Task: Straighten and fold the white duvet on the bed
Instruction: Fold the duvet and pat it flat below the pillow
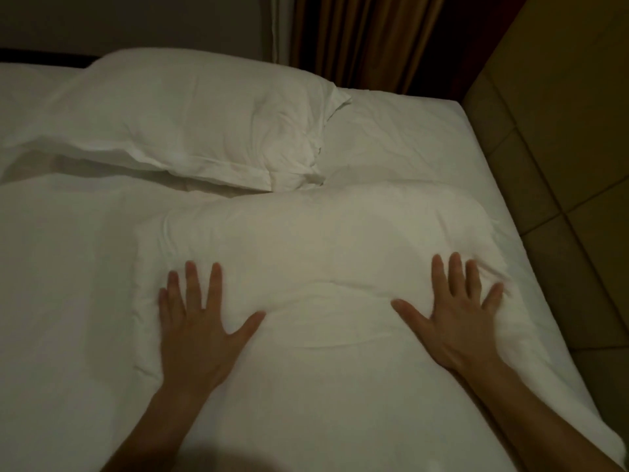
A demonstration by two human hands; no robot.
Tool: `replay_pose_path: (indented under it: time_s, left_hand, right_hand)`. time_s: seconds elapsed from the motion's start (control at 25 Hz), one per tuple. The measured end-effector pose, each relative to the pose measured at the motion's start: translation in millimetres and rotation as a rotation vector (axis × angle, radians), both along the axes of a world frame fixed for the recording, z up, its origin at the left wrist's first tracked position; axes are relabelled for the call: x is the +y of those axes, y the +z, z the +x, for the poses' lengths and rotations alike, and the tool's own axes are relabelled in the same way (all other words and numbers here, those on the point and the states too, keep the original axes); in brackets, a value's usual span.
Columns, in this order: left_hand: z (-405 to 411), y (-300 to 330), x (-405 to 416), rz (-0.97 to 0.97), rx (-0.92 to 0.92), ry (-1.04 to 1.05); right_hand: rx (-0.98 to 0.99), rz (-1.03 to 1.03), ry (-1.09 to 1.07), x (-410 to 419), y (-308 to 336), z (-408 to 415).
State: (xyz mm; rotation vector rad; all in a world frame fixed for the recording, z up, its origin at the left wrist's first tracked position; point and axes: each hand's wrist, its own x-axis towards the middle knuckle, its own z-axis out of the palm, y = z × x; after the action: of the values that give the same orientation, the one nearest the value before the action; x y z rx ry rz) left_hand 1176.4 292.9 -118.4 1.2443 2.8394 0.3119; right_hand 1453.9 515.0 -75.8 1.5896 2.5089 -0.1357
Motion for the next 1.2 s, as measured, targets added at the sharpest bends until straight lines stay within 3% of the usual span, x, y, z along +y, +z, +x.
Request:
replay_pose_path:
  time_s: [0.2, 0.32, 0.56, 0.92, 1.2]
  left_hand:
    - [-8.4, -1.0, 3.8, -0.06, -0.074, -0.003]
    - [-1.0, 24.4, 2.1, -0.025, -0.114, -0.042]
    - [32.5, 75.9, 43.3, -0.101, -0.162, -0.481]
    - [27.7, 76.1, 20.5, -0.18, -0.081, -0.684]
    - [-10.1, 89.3, 23.1, -0.223, -0.101, -0.871]
  right_hand:
    - [0.076, -0.096, -0.082, 7.6, 2.0, 3.4]
    - [0.164, -0.106, -0.173, -42.5, 27.6, 12.6]
    - [0.34, -0.142, -0.41, -144.9, 48.5, -34.9]
    - [0.399, -0.034, -0.44, -181.8, 38.3, -23.9]
    - [0.433, 0.051, -0.718, -249.4, 39.6, -50.4]
